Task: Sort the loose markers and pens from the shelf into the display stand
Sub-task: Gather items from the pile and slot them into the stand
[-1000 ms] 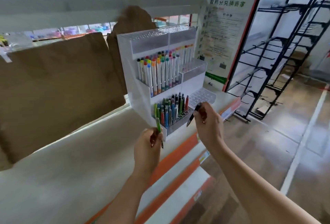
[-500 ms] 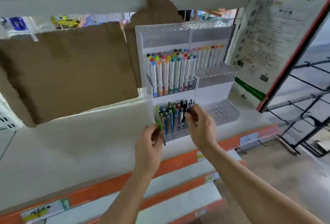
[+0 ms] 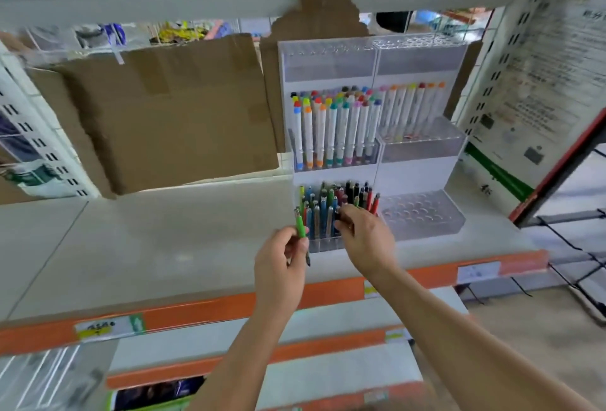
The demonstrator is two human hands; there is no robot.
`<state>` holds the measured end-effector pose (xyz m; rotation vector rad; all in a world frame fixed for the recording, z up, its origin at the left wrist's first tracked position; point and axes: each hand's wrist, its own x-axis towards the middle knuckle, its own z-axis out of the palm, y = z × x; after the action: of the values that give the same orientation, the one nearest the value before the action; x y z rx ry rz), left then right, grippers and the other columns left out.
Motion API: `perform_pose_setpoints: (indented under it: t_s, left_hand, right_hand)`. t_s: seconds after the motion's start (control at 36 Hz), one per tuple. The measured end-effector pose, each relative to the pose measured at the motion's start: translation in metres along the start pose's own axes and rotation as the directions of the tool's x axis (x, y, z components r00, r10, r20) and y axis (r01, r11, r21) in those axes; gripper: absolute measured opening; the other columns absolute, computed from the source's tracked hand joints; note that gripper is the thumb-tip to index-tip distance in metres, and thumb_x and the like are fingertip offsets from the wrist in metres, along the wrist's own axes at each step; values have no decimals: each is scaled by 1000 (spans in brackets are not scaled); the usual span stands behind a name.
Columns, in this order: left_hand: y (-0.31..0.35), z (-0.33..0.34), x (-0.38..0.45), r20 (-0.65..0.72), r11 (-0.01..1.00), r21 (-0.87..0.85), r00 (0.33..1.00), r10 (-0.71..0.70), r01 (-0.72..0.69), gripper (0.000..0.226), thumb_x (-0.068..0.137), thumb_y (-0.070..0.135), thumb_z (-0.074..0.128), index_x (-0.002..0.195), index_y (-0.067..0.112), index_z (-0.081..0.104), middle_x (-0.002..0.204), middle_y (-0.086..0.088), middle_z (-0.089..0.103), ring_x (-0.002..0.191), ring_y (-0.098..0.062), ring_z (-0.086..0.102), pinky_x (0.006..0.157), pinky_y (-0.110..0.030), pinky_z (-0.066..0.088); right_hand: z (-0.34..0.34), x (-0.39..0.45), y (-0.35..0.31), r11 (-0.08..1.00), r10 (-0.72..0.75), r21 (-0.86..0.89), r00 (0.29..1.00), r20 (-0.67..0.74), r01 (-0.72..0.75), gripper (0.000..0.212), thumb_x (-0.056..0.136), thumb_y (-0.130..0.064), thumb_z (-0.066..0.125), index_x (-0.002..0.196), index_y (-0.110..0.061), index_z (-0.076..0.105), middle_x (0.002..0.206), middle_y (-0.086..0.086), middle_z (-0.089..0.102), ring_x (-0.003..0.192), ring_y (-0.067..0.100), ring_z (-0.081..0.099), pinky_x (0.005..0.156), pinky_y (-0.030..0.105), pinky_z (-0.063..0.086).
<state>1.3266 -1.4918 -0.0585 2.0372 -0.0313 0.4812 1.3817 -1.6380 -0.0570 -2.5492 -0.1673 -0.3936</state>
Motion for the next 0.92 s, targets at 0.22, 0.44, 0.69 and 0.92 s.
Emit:
perform_pose_setpoints:
  t_s: [0.22, 0.44, 0.69, 0.92]
  left_hand:
    - [12, 13, 6, 32, 998, 17, 998, 52, -52, 8, 89, 4, 61, 94, 8, 67, 82, -3, 64, 72, -18, 58, 64, -15, 41]
    - [16, 22, 8, 80, 994, -12, 991, 110, -109, 17, 86, 23, 52, 89, 16, 67, 81, 1, 64, 73, -14, 58, 67, -34, 49]
    - [10, 16, 7, 37, 996, -54, 997, 72, -70, 18, 96, 20, 51, 102, 13, 66, 90, 0, 67, 82, -13, 63, 72, -17, 47]
    - [4, 13, 6, 20, 996, -13, 996, 87, -87, 18, 96, 16, 51, 102, 10, 67, 90, -1, 68, 81, -12, 62, 70, -9, 43]
  right_hand:
    - [-17, -11, -19, 908, -67, 395, 980, -190, 139, 17, 89, -32, 56, 85, -18, 65, 81, -10, 59, 69, 8, 55, 61, 26, 45]
    - [-28, -14, -28, 873, -39, 475, 986, -159, 111, 9, 88, -9, 62, 81, -14, 64, 72, -7, 60, 65, 7, 55, 61, 17, 42]
    - [-44, 0, 6, 929, 41, 354, 921, -388, 108, 8, 92, -12, 58, 84, -9, 59, 63, -2, 58, 57, 21, 53, 56, 39, 44]
    - [-30, 6, 4, 941, -63, 298, 945, -320, 163, 16, 91, -9, 59, 78, -16, 52, 57, -8, 48, 49, 11, 41, 49, 34, 37]
